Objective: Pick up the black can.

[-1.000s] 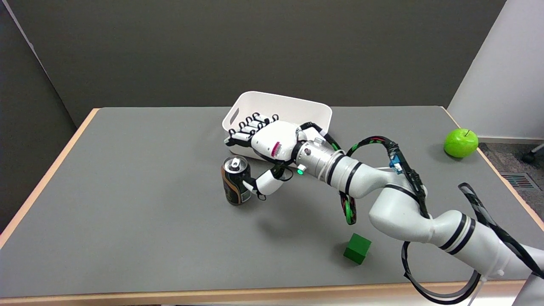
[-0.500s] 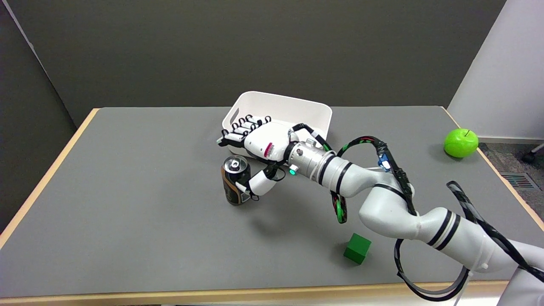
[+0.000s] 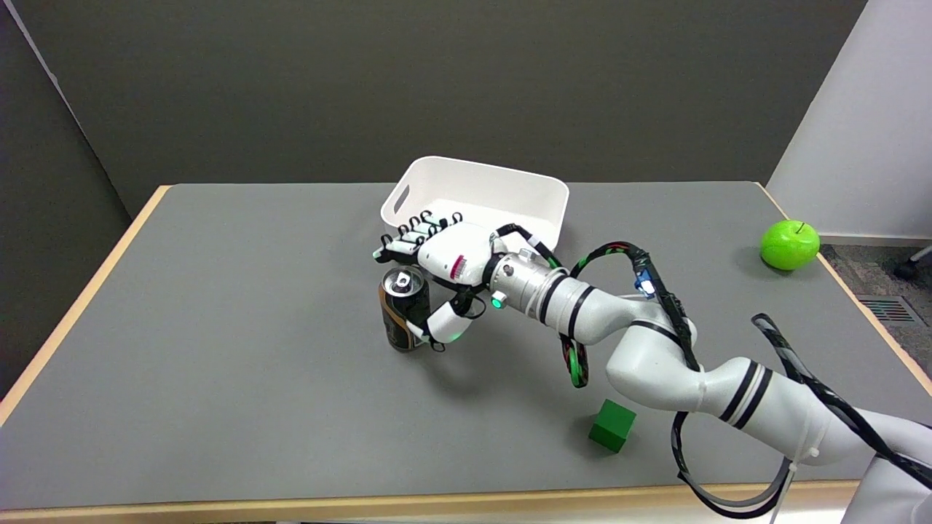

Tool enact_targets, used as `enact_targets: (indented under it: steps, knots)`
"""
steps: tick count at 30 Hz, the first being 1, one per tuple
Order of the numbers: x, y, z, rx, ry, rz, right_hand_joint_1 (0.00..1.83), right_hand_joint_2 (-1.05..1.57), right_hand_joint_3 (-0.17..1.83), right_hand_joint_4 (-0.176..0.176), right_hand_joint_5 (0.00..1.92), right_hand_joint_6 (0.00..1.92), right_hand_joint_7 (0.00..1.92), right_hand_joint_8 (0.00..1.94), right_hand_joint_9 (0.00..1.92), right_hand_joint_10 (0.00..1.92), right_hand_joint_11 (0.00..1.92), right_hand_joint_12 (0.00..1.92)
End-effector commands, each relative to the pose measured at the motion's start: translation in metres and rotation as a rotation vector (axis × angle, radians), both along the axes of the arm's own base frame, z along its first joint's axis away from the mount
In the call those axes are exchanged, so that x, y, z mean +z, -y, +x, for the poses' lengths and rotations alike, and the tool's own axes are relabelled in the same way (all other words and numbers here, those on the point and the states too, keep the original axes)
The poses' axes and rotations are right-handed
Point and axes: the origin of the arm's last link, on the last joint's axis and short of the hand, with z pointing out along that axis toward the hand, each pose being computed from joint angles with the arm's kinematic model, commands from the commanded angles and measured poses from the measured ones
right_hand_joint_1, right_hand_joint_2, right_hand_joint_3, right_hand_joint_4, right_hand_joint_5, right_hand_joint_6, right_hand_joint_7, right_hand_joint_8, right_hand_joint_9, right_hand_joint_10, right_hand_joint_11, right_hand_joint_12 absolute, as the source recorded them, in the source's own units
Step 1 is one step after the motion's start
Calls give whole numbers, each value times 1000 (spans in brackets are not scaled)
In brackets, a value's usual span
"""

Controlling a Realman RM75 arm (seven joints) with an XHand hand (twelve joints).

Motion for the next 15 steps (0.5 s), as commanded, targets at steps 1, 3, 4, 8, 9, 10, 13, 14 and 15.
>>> enact_targets:
  steps: [1, 3, 4, 8, 9, 10, 13, 14, 15]
  knots:
    - [-3, 1, -15, -13, 7, 11, 733, 601, 999, 78, 198, 454, 248, 319, 135, 573, 28, 1089]
    - [-3, 1, -14, -11, 8, 12, 742, 612, 1018, 77, 195, 469, 252, 344, 138, 585, 43, 1063]
    - [-3, 1, -14, -9, 9, 13, 758, 617, 1020, 76, 197, 470, 262, 351, 143, 587, 47, 1065]
    - [-3, 1, -13, 4, 12, 17, 814, 642, 1026, 73, 216, 484, 302, 384, 164, 594, 55, 1074]
    - [-3, 1, -12, 8, 11, 19, 840, 646, 1019, 73, 226, 486, 315, 387, 173, 595, 53, 1087]
    - [-4, 1, -12, 10, 12, 19, 881, 647, 1001, 72, 239, 484, 333, 381, 185, 595, 46, 1115]
    - [-4, 1, -11, 19, 16, 23, 946, 704, 978, 81, 305, 608, 388, 434, 222, 617, 53, 1131]
    - [-4, 1, -10, 22, 18, 24, 927, 717, 992, 85, 318, 655, 394, 462, 227, 626, 61, 1112]
    - [-4, 1, -10, 25, 19, 25, 910, 731, 1004, 90, 332, 706, 405, 494, 234, 635, 70, 1094]
